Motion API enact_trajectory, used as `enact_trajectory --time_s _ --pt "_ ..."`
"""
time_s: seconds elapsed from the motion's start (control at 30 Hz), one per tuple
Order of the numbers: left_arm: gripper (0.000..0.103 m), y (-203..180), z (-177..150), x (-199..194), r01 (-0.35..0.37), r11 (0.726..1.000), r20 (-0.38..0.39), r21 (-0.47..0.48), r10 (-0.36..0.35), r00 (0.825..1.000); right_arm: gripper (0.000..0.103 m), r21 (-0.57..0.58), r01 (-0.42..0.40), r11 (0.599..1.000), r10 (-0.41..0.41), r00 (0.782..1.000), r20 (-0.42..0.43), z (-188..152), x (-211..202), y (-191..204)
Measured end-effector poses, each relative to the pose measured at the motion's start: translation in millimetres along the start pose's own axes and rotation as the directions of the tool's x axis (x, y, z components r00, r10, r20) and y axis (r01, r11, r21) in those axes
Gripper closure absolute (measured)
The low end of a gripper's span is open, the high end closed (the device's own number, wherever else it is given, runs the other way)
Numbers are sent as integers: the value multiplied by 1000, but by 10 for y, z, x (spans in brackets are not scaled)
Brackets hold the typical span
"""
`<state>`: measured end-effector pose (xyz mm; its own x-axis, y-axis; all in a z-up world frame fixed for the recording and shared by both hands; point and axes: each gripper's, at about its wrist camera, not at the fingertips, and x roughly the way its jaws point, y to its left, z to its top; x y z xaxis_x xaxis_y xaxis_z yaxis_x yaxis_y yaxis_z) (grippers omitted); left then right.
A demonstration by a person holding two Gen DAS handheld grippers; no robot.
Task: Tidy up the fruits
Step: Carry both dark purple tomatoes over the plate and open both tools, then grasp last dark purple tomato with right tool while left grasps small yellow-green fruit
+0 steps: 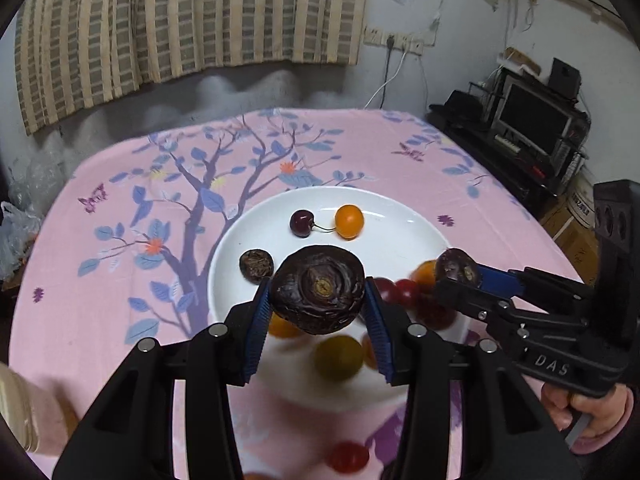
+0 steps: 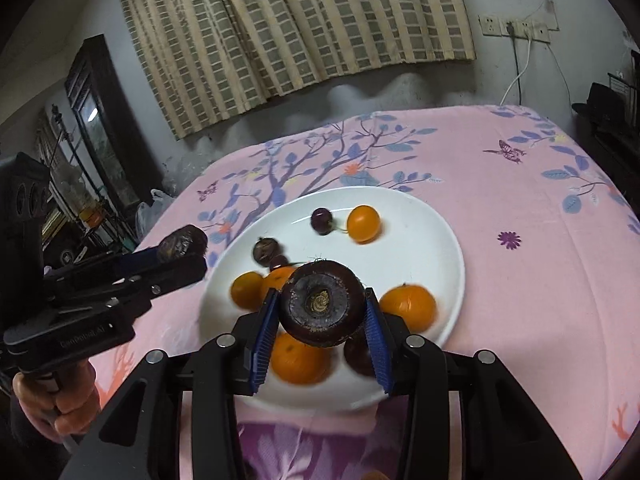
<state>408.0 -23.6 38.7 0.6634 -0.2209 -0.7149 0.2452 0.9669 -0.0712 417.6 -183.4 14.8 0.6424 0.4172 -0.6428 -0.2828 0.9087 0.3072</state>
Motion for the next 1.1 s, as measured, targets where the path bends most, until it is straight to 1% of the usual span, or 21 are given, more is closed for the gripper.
enact_trajectory --time_s 0.1,0.2,0.23,0.27,0.3,0.33,0.37,0.43,0.5,0.57,0.63,0.67,0.73,0.8,0.9,0.97,1.07,1.1 --pt "59 45 64 260 -10 1000 -34 -20 10 999 61 -4 18 1000 -18 1000 -15 67 229 -78" --pt "59 59 108 408 -34 999 -54 -22 33 998 60 -11 1 1000 -1 1000 -3 94 306 -102" --pt "56 54 117 437 -48 999 -55 -17 47 997 53 -14 -7 1000 7 1000 10 104 311 -112" --pt "51 39 115 438 -64 998 -48 -11 64 997 47 -16 -4 1000 4 1000 15 101 306 -117" --pt "34 26 122 430 -92 996 -36 0 92 995 46 -15 -3 1000 3 1000 17 94 296 -120" --pt "23 20 129 390 -120 993 -15 6 120 993 45 -10 -5 1000 5 1000 17 85 273 -129" --pt "21 11 119 331 -131 991 4 7 131 991 44 -2 -6 1000 6 1000 17 85 236 -137" --pt "17 1 83 207 -118 993 10 12 118 993 40 1 0 1000 0 1000 23 84 153 -120" --pt "11 10 -9 11 -111 994 13 5 111 994 38 -30 14 999 -13 999 42 46 16 -36" --pt "9 55 -122 -195 -105 994 31 -12 106 994 37 -66 21 998 -18 999 51 -35 -118 88" --pt "7 132 -310 -451 -109 993 40 -38 110 993 34 -85 -6 996 9 999 42 -151 -214 187" --pt "7 157 -380 -527 -106 993 42 -45 108 993 30 -95 -32 995 35 999 25 -250 -263 252" --pt "5 230 -592 -714 -118 991 45 -62 120 992 27 -113 -78 991 78 997 -8 -416 -321 367" --pt "5 281 -797 -843 -138 988 57 -64 142 988 27 -129 -88 988 86 996 -26 -550 -363 468" --pt "5 359 -1065 -942 -191 979 69 -69 195 978 26 -176 -86 981 77 995 -55 -745 -388 639" --pt "5 453 -1203 -962 -208 974 70 -91 215 974 26 -246 -69 967 49 995 -86 -892 -357 794" --pt "5 640 -1340 -946 -197 969 14 -148 202 979 26 -335 -30 942 -8 994 -111 -1059 -316 932" --pt "5 683 -1358 -967 -189 968 18 -162 195 981 26 -353 -22 936 -23 992 -122 -1097 -290 958"
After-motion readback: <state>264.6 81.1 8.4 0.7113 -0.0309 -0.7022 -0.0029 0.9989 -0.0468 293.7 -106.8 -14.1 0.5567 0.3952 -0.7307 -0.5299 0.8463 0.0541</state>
